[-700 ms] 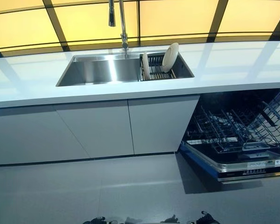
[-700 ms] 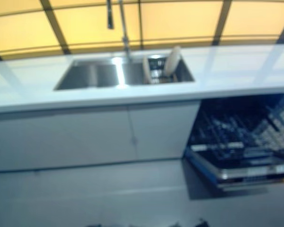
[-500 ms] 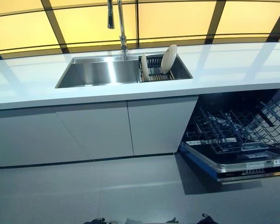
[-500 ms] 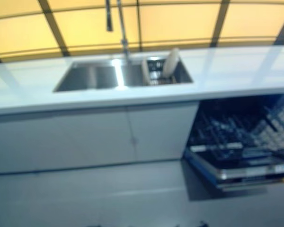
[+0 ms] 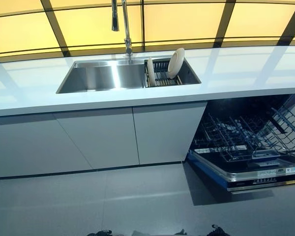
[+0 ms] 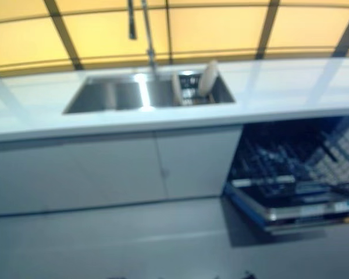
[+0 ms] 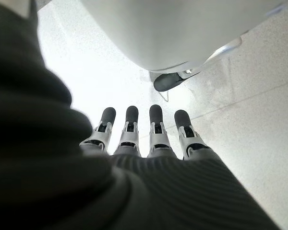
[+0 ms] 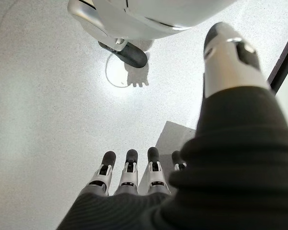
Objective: Take plates into dishwasher
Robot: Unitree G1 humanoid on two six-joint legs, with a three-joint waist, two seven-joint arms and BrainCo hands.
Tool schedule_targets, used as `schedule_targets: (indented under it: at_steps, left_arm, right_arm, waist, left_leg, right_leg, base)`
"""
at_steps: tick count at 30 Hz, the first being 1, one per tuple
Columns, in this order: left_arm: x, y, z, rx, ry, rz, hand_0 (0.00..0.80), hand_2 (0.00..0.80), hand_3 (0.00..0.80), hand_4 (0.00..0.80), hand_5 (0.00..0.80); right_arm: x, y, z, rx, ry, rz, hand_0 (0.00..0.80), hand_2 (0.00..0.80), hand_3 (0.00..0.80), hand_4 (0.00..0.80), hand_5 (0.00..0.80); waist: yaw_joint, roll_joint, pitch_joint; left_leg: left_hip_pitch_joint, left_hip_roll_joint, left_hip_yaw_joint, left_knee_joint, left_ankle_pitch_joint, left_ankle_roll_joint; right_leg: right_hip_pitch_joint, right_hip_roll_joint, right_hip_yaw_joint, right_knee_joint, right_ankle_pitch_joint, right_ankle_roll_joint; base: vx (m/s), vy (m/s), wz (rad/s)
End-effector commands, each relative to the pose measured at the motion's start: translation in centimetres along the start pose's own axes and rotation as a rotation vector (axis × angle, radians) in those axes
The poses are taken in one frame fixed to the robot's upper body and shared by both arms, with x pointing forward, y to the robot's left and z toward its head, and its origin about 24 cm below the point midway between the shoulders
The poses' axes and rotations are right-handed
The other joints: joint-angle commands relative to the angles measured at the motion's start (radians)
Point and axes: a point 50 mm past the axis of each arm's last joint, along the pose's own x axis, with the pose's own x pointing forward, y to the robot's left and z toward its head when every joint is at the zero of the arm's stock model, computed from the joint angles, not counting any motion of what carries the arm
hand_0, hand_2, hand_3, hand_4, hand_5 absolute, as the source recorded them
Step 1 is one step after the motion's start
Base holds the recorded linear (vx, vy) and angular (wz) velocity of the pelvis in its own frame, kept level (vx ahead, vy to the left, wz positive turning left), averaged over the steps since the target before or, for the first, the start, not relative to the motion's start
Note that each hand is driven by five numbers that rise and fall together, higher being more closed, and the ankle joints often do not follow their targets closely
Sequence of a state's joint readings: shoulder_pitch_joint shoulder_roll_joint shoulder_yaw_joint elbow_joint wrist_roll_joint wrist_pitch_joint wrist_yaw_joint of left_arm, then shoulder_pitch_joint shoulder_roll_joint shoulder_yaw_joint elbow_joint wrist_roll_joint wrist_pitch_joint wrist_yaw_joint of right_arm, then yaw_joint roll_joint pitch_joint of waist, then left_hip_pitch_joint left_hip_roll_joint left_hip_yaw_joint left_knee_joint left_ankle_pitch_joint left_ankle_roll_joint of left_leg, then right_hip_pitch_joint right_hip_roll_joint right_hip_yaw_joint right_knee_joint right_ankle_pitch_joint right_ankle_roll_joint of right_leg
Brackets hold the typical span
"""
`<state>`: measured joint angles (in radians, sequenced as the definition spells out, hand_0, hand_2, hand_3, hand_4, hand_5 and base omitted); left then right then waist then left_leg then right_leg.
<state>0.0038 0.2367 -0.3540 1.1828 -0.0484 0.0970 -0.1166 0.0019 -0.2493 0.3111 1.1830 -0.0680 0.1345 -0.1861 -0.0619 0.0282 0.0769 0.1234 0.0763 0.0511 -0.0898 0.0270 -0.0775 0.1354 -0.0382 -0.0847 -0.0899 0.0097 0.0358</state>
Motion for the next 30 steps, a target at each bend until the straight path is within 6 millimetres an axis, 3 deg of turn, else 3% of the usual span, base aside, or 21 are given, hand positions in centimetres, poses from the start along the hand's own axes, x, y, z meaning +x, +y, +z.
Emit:
schedule_targets:
  at_steps: [1,6,9,13,15,18,19,21,23,24,26,27,28,30]
  left_arm:
    - [0.1,0.6,2.0,0.06,-0.029,0.022,0.0,0.0,0.0,0.0,0.0]
    - [0.2,0.1,2.4,0.096,-0.072,-0.008,0.0,0.0,0.0,0.0,0.0]
    - [0.2,0.6,2.6,0.125,-0.047,0.07,0.0,0.0,0.0,0.0,0.0]
    - [0.0,2.0,2.0,-0.051,0.014,0.169,0.0,0.0,0.0,0.0,0.0]
    - [0.1,1.7,1.4,-0.26,0.004,0.116,0.0,0.0,0.0,0.0,0.0]
    - [0.2,0.5,0.5,-0.439,0.018,0.042,0.0,0.0,0.0,0.0,0.0]
    - [0.2,0.2,0.0,-0.457,-0.001,0.047,0.0,0.0,0.0,0.0,0.0]
    - [0.1,0.1,-0.4,-0.497,-0.027,0.064,0.0,0.0,0.0,0.0,0.0]
    - [0.1,0.1,-0.6,-0.528,-0.03,0.073,0.0,0.0,0.0,0.0,0.0]
    - [0.1,0.0,-1.0,-0.547,-0.025,0.084,0.0,0.0,0.0,0.0,0.0]
    - [0.0,-0.1,-1.7,-0.569,0.001,0.092,0.0,0.0,0.0,0.0,0.0]
    - [0.0,-0.1,-1.9,-0.572,0.014,0.094,0.0,0.0,0.0,0.0,0.0]
    - [0.0,-0.4,-2.4,-0.587,0.037,0.092,0.0,0.0,0.0,0.0,0.0]
    - [-0.1,-0.6,-2.9,-0.61,0.062,0.095,0.0,0.0,0.0,0.0,0.0]
  right_arm:
    - [0.3,-1.3,2.1,-0.053,-0.052,-0.038,0.0,0.0,0.0,0.0,0.0]
    - [0.3,-1.1,2.5,-0.051,-0.064,-0.029,0.0,0.0,0.0,0.0,0.0]
    - [0.3,-1.2,2.8,-0.056,-0.073,-0.032,0.0,0.0,0.0,0.0,0.0]
    - [0.3,-1.1,3.1,-0.017,-0.065,-0.041,0.0,0.0,0.0,0.0,0.0]
    - [0.2,-0.7,2.7,0.017,-0.047,-0.038,0.0,0.0,0.0,0.0,0.0]
    - [0.2,-0.5,2.1,0.042,-0.013,-0.031,0.0,0.0,0.0,0.0,0.0]
    - [0.3,-0.7,2.1,0.045,-0.012,-0.032,0.0,0.0,0.0,0.0,0.0]
    - [0.3,-1.0,2.1,-0.012,-0.018,-0.031,0.0,0.0,0.0,0.0,0.0]
    - [0.4,-1.4,1.8,-0.03,-0.007,-0.043,0.0,0.0,0.0,0.0,0.0]
    - [0.4,-1.7,1.6,-0.025,-0.003,-0.052,0.0,0.0,0.0,0.0,0.0]
    - [0.5,-2.0,1.3,-0.035,0.007,-0.054,0.0,0.0,0.0,0.0,0.0]
    - [0.5,-2.0,1.1,-0.038,0.017,-0.053,0.0,0.0,0.0,0.0,0.0]
    - [0.5,-2.2,0.9,-0.041,0.032,-0.057,0.0,0.0,0.0,0.0,0.0]
    - [0.5,-2.5,0.4,-0.046,0.055,-0.062,0.0,0.0,0.0,0.0,0.0]
  waist:
    - [0.014,-0.026,0.027]
    - [0.015,-0.027,0.029]
    - [0.015,-0.025,0.042]
    - [0.012,-0.027,0.062]
    - [0.019,-0.038,0.062]
    - [0.027,-0.062,0.061]
    - [0.039,-0.087,0.071]
    - [0.068,-0.09,0.094]
    - [0.097,-0.061,0.113]
    - [0.112,-0.033,0.121]
    - [0.146,-0.002,0.129]
    - [0.156,0.005,0.127]
    - [0.171,0.004,0.124]
    - [0.171,0.002,0.107]
  left_leg:
    - [0.026,-0.082,-0.002,0.013,-0.072,0.092]
    - [0.025,-0.084,0.001,0.015,-0.074,0.095]
    - [0.014,-0.079,0.004,0.023,-0.07,0.1]
    - [0.004,-0.073,-0.011,0.041,-0.07,0.106]
    - [0.002,-0.073,-0.042,0.074,-0.086,0.105]
    - [-0.026,-0.059,-0.036,0.183,-0.121,0.09]
    - [-0.106,-0.054,-0.025,0.381,-0.092,0.081]
    - [-0.241,-0.06,-0.039,0.517,-0.015,0.077]
    - [-0.297,-0.071,-0.03,0.431,0.044,0.059]
    - [-0.315,-0.068,-0.017,0.319,0.094,0.041]
    - [-0.348,-0.071,-0.038,0.127,0.205,0.007]
    - [-0.362,-0.071,-0.046,0.094,0.232,-0.002]
    - [-0.381,-0.08,-0.06,0.052,0.246,-0.005]
    - [-0.37,-0.081,-0.039,0.083,0.179,0.02]
  right_leg:
    - [-0.021,-0.002,0.039,0.044,-0.009,0.034]
    - [-0.024,-0.004,0.039,0.054,-0.014,0.035]
    - [-0.046,0.0,0.037,0.104,-0.035,0.029]
    - [-0.074,0.014,0.041,0.168,-0.064,0.018]
    - [-0.064,0.026,0.046,0.158,-0.07,-0.001]
    - [-0.053,0.021,0.042,0.15,-0.071,-0.026]
    - [-0.053,0.003,0.034,0.148,-0.053,-0.039]
    - [-0.04,0.011,0.052,0.154,-0.052,-0.056]
    - [-0.005,0.038,0.069,0.154,-0.069,-0.05]
    - [0.023,0.061,0.085,0.152,-0.085,-0.041]
    - [0.101,0.088,0.13,0.137,-0.118,-0.037]
    - [0.117,0.095,0.144,0.133,-0.123,-0.037]
    - [0.156,0.092,0.181,0.131,-0.145,-0.035]
    - [0.172,0.063,0.192,0.146,-0.176,-0.019]
  base:
    - [0.0,0.0,0.0]
    - [0.0,0.0,0.0]
    - [-0.034,-0.038,-0.01]
    - [-0.011,-0.118,0.0]
    - [0.093,-0.195,0.03]
    - [0.092,-0.16,0.11]
    - [0.096,-0.168,0.12]
    - [0.152,-0.106,-0.14]
    - [0.286,0.042,-0.41]
    - [0.388,0.101,-0.44]
    - [0.466,0.096,-0.25]
    - [0.476,0.112,-0.15]
    - [0.412,0.173,-0.31]
    - [0.381,0.204,-0.55]
